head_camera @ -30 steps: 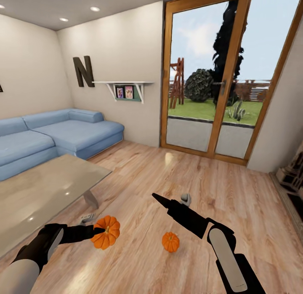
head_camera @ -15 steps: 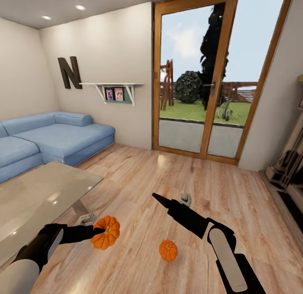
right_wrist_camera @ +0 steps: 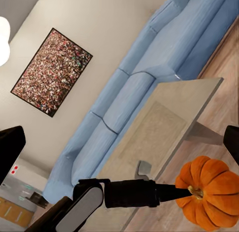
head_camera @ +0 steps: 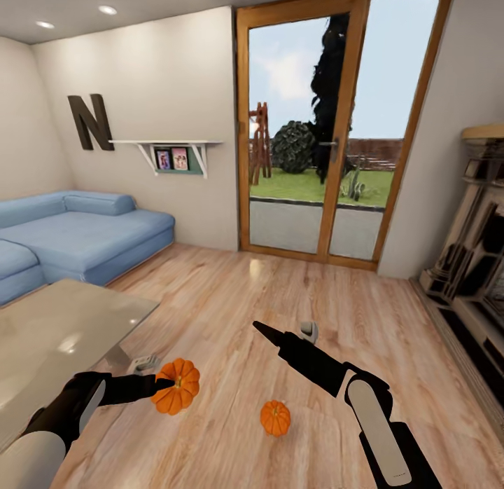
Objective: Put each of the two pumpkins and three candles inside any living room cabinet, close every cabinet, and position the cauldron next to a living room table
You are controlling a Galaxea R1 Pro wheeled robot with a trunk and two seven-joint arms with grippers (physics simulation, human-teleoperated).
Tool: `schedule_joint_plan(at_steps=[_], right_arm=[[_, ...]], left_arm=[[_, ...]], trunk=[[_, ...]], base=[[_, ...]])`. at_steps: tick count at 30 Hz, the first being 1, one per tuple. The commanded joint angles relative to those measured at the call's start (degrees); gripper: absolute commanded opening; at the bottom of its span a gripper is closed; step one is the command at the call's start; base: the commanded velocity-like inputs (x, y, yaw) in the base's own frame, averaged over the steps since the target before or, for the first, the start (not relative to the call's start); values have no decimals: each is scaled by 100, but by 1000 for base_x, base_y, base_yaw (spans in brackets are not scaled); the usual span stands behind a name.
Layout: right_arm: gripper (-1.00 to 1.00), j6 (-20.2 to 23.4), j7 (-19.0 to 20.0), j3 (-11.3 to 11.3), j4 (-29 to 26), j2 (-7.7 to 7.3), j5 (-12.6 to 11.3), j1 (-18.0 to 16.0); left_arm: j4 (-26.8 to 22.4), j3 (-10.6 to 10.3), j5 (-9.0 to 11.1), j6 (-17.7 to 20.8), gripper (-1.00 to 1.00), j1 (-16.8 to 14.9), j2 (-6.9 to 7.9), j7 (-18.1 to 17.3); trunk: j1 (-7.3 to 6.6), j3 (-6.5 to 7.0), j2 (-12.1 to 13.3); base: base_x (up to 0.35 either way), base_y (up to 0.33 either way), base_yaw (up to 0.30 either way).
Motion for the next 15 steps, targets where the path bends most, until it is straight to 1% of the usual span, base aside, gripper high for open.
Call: schedule_joint_plan(at_steps=[1, 3, 5, 8, 10, 12, 15], right_arm=[[100, 30, 7, -6, -1, 4, -5, -5], [100, 30, 3, -6, -1, 4, -5, -5], [100, 30, 2, -6, -1, 4, -5, -5], [100, 24, 2, -6, -1, 6, -5, -5], [100, 22, 2, -6, -1, 11, -5, -5], [100, 22, 2, -14, 4, 13, -4, -5], [100, 29, -6, -35, 30, 13, -5, -5]], left_arm=[[-4, 22, 8, 46, -100, -1, -1, -29], [-4, 23, 10, 46, -100, -1, -1, -31], [-4, 23, 10, 46, -100, -1, -1, -32], [-4, 22, 8, 49, -100, -1, -1, -32], [-4, 23, 8, 47, -100, -1, -1, -32], [-4, 20, 10, 46, -100, -1, -1, -32], [-4, 21, 9, 46, -100, -1, -1, -28]], trunk=[[0, -1, -3], [0, 7, -3], [0, 11, -3], [0, 12, -3], [0, 12, -3], [0, 12, -3], [0, -7, -3]], base=[[63, 287, -256], [40, 288, -246], [14, 289, -134], [18, 273, -31], [116, 245, -5], [113, 110, -1], [20, 19, 0]])
